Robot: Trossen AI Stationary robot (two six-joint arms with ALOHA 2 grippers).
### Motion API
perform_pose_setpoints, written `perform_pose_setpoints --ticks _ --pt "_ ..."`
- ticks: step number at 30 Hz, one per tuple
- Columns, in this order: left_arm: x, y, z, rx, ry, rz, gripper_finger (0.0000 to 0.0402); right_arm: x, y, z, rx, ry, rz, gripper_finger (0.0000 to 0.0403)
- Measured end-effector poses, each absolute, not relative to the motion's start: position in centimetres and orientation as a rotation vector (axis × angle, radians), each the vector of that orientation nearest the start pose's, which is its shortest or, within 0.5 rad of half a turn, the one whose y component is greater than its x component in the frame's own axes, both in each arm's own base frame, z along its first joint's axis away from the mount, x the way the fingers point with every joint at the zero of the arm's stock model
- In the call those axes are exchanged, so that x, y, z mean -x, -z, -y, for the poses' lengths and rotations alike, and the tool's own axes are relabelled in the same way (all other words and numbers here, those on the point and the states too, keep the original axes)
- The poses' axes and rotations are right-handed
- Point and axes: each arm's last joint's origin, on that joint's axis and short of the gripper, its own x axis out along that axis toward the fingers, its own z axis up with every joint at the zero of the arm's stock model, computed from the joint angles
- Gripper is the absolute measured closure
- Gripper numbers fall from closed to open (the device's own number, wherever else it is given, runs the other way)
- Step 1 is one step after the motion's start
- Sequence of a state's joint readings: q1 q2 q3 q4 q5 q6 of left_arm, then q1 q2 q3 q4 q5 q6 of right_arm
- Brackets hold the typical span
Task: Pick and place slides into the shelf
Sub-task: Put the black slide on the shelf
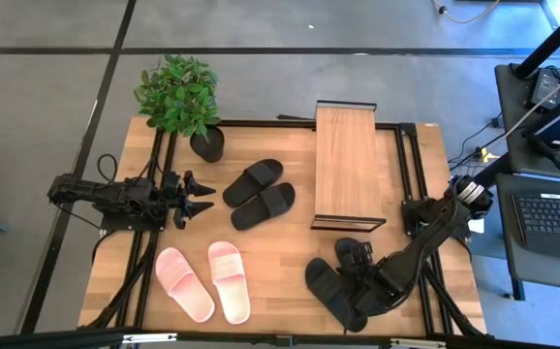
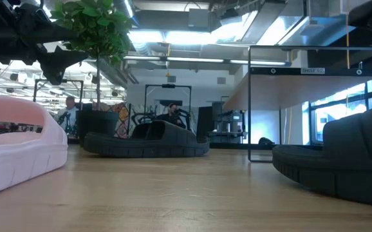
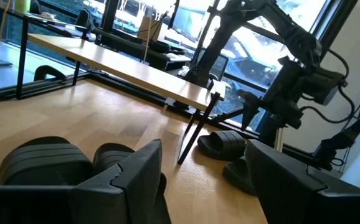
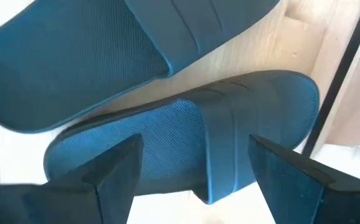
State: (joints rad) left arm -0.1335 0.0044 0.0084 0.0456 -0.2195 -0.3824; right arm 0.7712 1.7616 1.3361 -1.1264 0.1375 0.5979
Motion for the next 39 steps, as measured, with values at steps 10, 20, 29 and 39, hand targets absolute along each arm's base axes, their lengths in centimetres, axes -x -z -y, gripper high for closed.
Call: perform_pose_setpoints --ticks 10,20,29,39 --pt "-9.7 -17.0 0.7 0.391 -0.075 0.065 0.0178 -23.3 -21.6 -22.2 0.183 -0.042 -1.474 0.0114" --pt "-9.7 -17.0 0.6 0.391 -0.082 0.066 0.0178 -23.0 -20.8 -21.7 0.222 -0.008 -1.485 0.0114" --pt "-9.7 -17.0 0.6 0.391 -0.080 0.065 0.0178 -21.7 -17.9 -20.4 0.280 0.038 -1.552 0.0114" --pt "-9.7 -17.0 0.7 0.391 -0.079 0.065 0.0178 -21.4 -16.9 -20.0 0.262 0.103 -1.529 0.0146"
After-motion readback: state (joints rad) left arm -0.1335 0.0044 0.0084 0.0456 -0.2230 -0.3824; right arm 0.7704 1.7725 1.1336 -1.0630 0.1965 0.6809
